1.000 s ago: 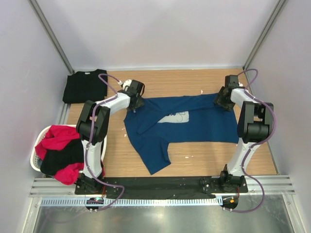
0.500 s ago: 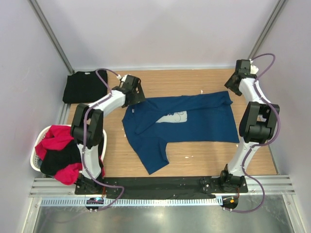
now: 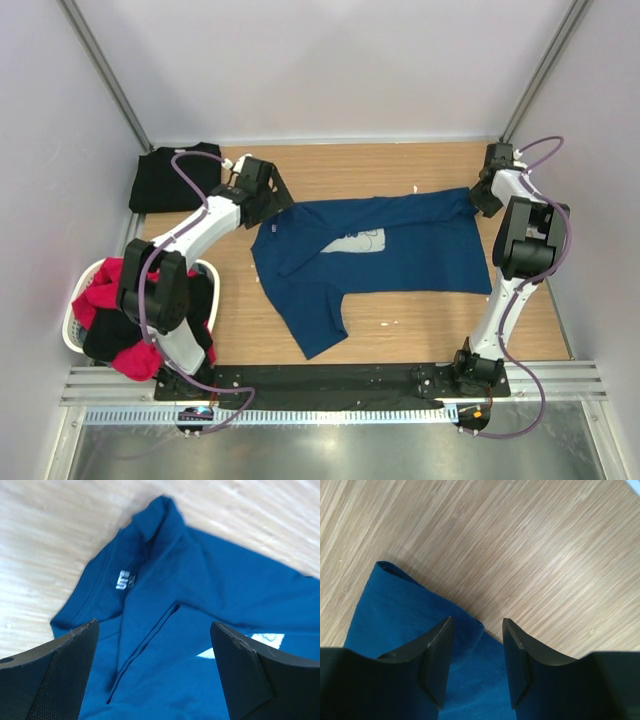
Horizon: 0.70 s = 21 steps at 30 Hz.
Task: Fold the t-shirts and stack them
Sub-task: Fold the tshirt
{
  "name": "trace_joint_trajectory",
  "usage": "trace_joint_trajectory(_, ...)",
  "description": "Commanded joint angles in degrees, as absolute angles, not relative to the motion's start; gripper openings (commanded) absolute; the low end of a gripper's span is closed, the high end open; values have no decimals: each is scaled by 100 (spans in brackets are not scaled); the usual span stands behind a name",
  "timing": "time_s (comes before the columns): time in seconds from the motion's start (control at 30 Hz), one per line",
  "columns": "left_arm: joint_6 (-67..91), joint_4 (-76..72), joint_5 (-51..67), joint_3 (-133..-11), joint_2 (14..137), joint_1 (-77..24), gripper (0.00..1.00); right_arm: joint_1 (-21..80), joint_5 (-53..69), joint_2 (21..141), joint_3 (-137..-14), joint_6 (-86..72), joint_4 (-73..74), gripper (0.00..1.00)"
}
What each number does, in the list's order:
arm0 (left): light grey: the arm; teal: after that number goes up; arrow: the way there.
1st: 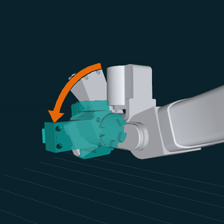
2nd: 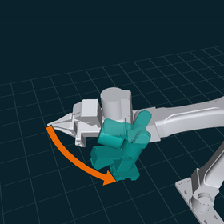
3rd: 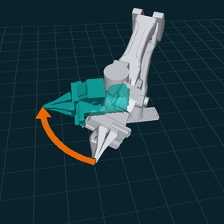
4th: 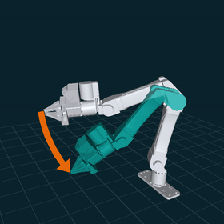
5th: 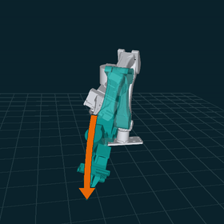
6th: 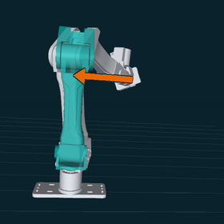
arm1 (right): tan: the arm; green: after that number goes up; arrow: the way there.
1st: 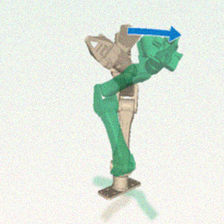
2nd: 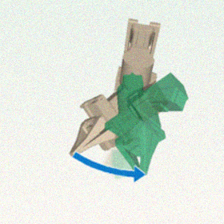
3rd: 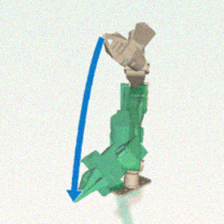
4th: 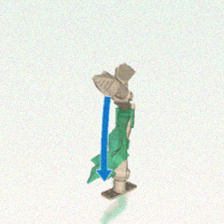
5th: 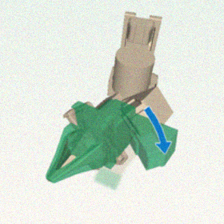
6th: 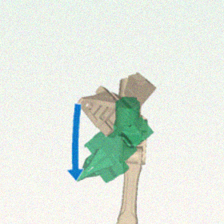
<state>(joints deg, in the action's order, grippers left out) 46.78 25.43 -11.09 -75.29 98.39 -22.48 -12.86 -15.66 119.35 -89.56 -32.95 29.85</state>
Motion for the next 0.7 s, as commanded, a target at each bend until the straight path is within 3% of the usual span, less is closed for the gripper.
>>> trace_joint_trajectory(0.0, 4965, 2716, -984, -7427, 9563, -2224, 93, -1292, -1582, 11944, -8974, -3463, 2672, 48)
trace_joint_trajectory(0.17, 5211, 2874, -932, -7260, 9422, -2232, 92, -1301, -1626, 12032, -8877, -3445, 2654, 39)
trace_joint_trajectory(0.27, 5343, 3014, -888, -7207, 9343, -2232, 91, -1301, -1626, 11980, -8859, -3437, 2663, 17)
trace_joint_trajectory(0.4, 5589, 3278, -800, -7199, 9308, -2232, 89, -1301, -1529, 11848, -8859, -3402, 2663, 1)
trace_joint_trajectory(0.67, 6503, 3086, -510, -6478, 9264, -2416, 77, -1353, -1406, 11681, -8903, -3191, 2707, 1)
